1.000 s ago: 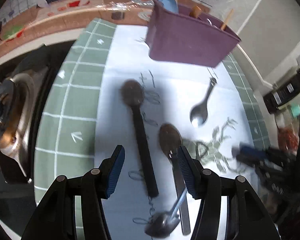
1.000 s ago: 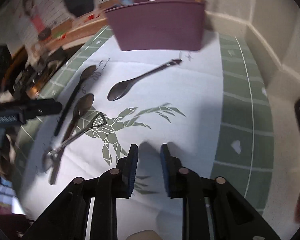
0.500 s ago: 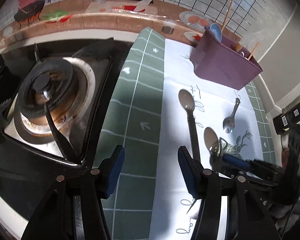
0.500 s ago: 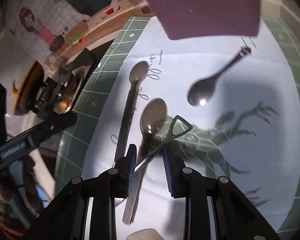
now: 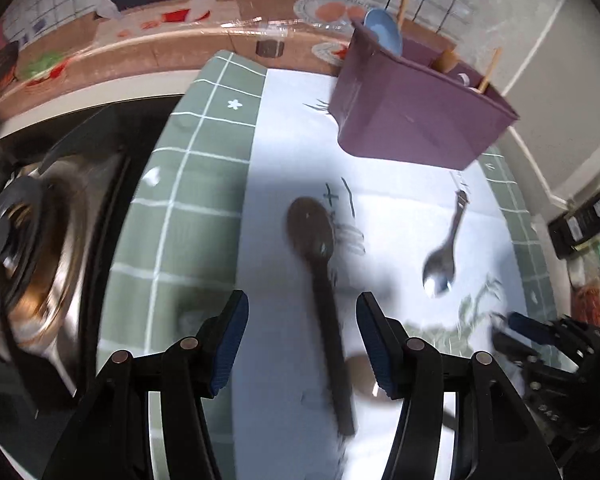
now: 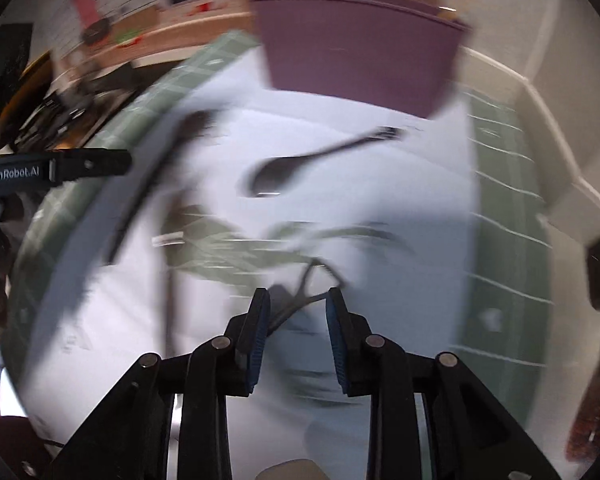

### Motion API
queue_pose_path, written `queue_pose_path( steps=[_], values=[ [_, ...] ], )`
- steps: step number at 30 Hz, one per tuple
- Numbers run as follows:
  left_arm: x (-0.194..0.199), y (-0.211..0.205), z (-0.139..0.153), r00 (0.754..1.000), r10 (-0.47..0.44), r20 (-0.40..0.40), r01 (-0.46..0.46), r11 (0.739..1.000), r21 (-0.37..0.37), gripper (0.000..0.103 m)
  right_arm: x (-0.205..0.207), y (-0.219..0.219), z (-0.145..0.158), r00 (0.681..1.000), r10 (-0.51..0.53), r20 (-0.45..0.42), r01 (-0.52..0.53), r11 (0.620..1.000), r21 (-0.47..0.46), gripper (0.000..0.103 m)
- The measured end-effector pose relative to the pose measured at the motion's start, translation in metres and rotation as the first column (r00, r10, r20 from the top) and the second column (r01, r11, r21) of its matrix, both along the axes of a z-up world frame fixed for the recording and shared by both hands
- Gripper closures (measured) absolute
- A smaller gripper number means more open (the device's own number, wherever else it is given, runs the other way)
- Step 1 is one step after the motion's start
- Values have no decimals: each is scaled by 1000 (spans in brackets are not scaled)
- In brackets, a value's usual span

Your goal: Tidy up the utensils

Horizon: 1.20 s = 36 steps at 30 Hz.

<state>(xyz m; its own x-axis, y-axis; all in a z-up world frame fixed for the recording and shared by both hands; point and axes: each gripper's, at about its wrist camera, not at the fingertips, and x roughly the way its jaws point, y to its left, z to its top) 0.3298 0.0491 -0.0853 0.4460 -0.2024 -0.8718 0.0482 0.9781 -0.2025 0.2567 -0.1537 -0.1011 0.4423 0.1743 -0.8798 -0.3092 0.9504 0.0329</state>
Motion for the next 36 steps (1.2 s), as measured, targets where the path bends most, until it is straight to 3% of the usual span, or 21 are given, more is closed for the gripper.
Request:
queue_pose_path(
  steps=[5,10,15,21,22,24,29,31,35,36],
  values=[
    [31,-16,-11,999,-18,-32,20,999,42,46,8,-41,0,996,-92,-3,92,994,57,77],
    [49,-32,-14,999,-40,-33,43,994,100,46,5,-43,0,996,-86,7,86,994,70,72],
    [58,-53,-16,995,-89,-38,94,978,188,46,-4,-29,-1,997,-66,48,64,997,52,52],
    [68,-54,-15,994,-60,-95,76,981,180,46,-11,-13,-5,996,-59,72,58,998,25,31],
    [68,-53,-15,994,-59,-94,75,981,181,48,-11,-13,-5,996,-65,65,63,998,29,30],
    [66,-52,-14,995,-56,-78,69,982,178,67,-9,-14,-5,996,-73,47,70,996,49,26],
    [54,-43,-12,995,-83,-49,88,989,120,70,-10,-12,-5,999,-32,41,31,999,29,28],
    [45,-36,-12,995,-89,-47,93,991,91,70,-13,-15,-5,998,-36,55,35,999,32,33],
    [24,-22,-6,996,-81,-32,82,996,38,70,-18,-23,-1,998,-34,46,33,999,23,64],
    [17,-19,-3,997,-77,-26,77,996,32,70,-20,-27,1,999,-33,35,32,999,45,67]
  ],
)
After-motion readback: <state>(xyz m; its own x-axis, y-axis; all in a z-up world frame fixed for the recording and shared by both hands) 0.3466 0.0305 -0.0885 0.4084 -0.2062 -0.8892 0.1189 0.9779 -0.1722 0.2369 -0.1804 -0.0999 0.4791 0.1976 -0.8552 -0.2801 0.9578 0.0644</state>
